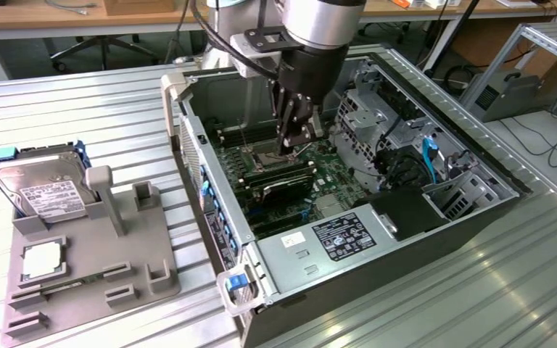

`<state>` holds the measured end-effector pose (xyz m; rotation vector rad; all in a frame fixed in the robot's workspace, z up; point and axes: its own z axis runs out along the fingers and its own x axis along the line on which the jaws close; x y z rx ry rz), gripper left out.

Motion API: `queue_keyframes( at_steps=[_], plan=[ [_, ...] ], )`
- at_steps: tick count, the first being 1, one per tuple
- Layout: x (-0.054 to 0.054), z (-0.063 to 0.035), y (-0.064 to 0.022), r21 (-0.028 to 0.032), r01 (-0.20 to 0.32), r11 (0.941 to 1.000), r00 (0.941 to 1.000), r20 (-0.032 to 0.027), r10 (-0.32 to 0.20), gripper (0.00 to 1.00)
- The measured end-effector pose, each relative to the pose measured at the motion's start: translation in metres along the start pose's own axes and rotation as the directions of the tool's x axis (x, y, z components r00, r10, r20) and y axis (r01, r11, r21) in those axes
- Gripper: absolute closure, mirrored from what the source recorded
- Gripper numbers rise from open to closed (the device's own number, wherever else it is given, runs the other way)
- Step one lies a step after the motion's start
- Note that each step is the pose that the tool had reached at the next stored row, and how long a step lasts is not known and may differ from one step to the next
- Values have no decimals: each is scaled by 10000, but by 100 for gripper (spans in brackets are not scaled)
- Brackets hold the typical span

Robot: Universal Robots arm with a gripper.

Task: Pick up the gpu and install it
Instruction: 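Press down on the gpu until it lock into place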

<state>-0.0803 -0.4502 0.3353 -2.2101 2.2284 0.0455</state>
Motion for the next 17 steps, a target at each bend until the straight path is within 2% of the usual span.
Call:
queue_keyframes(
  at_steps=[1, 2, 6, 11, 17],
  plan=[
    [-4, -187, 3, 0, 0, 10000, 10000, 1, 0, 89],
    [-4, -202, 4, 1, 1, 10000, 10000, 2, -1, 89],
    [-4, -203, 1, 0, 3, 10000, 10000, 0, -3, 89],
    [-4, -204, -49, 0, 1, 10000, 10000, 1, -1, 89],
    [-5, -204, -50, 0, 0, 10000, 10000, 0, 0, 89]
  ],
)
